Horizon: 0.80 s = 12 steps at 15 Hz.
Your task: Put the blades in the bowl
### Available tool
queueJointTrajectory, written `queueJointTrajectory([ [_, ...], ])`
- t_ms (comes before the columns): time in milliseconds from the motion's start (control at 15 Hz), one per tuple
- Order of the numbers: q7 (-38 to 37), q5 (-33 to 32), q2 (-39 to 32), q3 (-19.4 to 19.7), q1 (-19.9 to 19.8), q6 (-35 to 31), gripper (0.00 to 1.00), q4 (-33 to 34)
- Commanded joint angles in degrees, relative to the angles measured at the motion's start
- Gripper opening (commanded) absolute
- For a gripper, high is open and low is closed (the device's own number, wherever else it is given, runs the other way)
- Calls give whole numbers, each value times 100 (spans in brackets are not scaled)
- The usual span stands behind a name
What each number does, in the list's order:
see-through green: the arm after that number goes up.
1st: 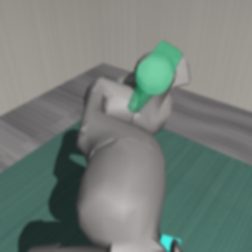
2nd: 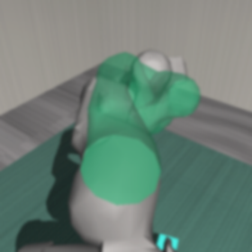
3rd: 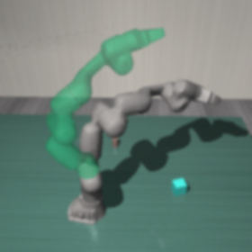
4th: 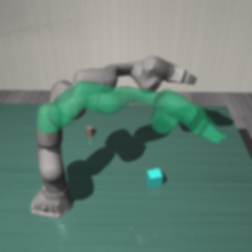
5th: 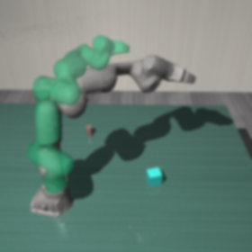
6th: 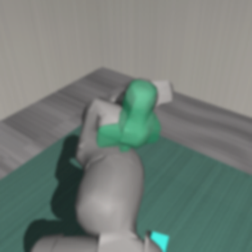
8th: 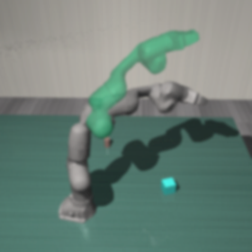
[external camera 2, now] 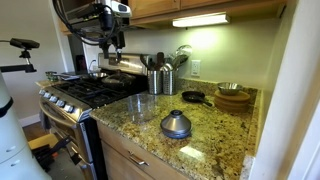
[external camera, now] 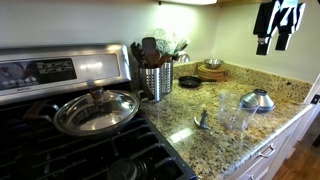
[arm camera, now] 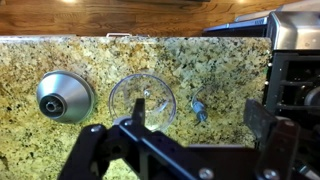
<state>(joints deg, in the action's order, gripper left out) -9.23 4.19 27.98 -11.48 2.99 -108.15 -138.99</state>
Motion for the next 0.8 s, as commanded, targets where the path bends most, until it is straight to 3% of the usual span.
queueJointTrajectory([
  [0,-55,9,-74,108,129,-81,100,1],
  [400,-323,118,-954,-70,259,-1347,100,121],
  [733,-543,119,-1693,-83,347,-1965,100,282],
])
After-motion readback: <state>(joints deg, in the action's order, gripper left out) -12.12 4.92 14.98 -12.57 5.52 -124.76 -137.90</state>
